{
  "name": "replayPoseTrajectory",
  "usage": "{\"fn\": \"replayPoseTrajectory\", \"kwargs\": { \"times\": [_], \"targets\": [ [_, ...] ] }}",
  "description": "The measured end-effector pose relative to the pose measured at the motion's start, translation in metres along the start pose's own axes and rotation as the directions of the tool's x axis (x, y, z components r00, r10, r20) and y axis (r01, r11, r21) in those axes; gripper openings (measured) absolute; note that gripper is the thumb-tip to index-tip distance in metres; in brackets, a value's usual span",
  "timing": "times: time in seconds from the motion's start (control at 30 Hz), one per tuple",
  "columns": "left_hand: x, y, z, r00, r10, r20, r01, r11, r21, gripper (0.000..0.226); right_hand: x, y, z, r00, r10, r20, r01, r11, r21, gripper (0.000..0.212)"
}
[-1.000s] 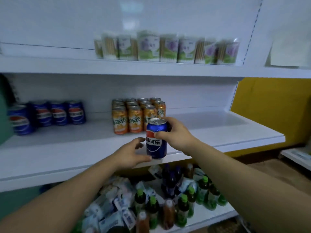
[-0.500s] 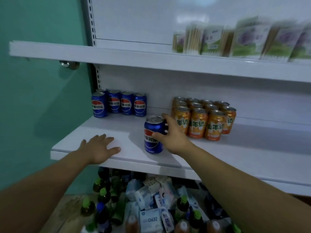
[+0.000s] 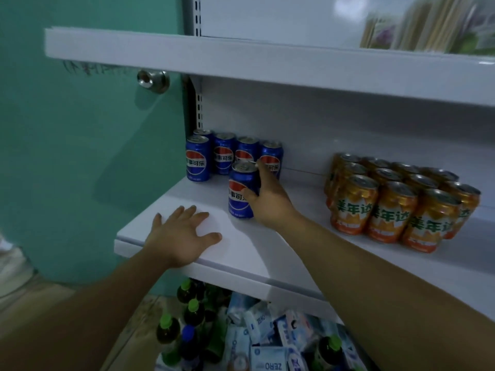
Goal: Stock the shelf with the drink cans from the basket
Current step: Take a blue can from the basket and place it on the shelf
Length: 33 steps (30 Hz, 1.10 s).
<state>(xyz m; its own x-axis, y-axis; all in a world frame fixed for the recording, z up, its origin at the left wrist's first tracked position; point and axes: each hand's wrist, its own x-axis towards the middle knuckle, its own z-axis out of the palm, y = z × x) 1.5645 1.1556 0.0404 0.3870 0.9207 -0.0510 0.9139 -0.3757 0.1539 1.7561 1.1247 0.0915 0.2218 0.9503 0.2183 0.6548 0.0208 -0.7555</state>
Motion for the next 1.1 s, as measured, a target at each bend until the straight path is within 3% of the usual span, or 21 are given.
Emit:
{"fn": "replayPoseTrajectory", "kwargs": {
  "times": [0.13, 0.4, 0.87, 1.1],
  "targets": [
    [0.004, -0.002, 0.002, 1.000, -0.001, 0.007, 0.001, 1.000, -0.003, 0.075, 0.037, -0.003, 0.021, 1.000, -0.002, -0.024, 0.000, 0.998, -0.064, 0.074],
    [0.002, -0.004, 0.004, 0.999, 0.026, -0.034, -0.026, 1.000, 0.004, 0.076, 0.090, -0.005, 0.044, 0.998, -0.047, -0.029, 0.047, 0.999, -0.024, 0.073],
    [0.002, -0.006, 0.007, 0.998, 0.025, -0.052, -0.025, 1.000, 0.003, 0.076, 0.117, -0.003, 0.065, 0.992, -0.044, -0.114, 0.036, 0.997, -0.072, 0.067],
    [0.002, -0.005, 0.003, 1.000, 0.017, -0.003, -0.017, 1.000, -0.009, 0.076, 0.081, -0.004, 0.038, 1.000, -0.008, 0.024, 0.013, 0.974, -0.226, 0.074]
  ]
}}
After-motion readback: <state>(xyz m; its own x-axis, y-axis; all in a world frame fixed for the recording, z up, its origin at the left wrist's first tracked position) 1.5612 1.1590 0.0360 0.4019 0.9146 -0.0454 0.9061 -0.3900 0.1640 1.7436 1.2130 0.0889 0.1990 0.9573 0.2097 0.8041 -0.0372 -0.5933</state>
